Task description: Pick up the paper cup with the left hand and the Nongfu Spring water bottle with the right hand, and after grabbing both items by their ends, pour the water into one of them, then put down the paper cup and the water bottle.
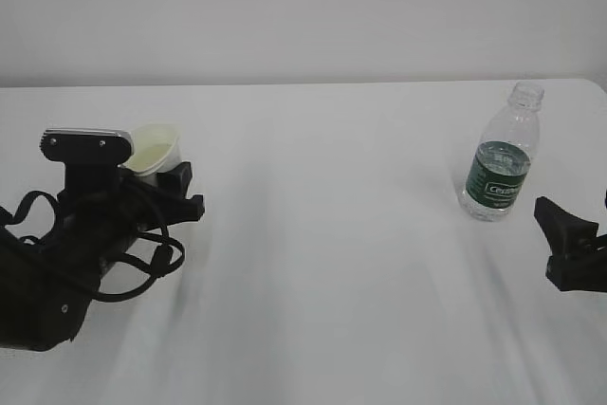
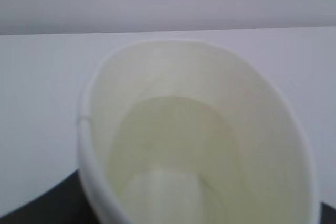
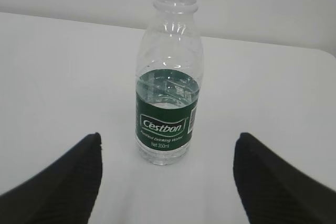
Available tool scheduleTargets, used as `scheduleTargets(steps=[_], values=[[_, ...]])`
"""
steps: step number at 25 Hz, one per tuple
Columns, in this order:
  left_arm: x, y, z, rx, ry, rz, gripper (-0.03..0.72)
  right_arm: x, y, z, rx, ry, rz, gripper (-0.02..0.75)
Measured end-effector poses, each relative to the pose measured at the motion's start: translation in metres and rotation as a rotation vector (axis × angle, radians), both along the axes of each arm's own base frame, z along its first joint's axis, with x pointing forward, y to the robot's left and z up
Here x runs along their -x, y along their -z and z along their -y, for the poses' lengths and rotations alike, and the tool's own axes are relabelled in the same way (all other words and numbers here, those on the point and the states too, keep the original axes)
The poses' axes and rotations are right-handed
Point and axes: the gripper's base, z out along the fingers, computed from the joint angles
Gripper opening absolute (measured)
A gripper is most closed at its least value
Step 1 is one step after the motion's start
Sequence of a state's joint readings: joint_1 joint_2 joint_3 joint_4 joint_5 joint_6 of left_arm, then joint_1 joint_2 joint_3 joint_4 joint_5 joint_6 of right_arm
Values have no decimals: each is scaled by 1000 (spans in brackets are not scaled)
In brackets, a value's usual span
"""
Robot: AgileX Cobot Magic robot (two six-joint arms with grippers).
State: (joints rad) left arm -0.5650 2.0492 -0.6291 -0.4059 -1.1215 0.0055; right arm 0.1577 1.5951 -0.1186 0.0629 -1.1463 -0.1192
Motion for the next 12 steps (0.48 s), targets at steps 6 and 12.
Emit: scheduleTargets(steps=[6, 12], values=[[-13, 0, -28, -12, -61, 5, 418, 0, 0, 0, 0, 0, 0, 592], [-20, -1, -43, -29, -54, 14, 418, 0, 0, 0, 1, -3, 0, 592]])
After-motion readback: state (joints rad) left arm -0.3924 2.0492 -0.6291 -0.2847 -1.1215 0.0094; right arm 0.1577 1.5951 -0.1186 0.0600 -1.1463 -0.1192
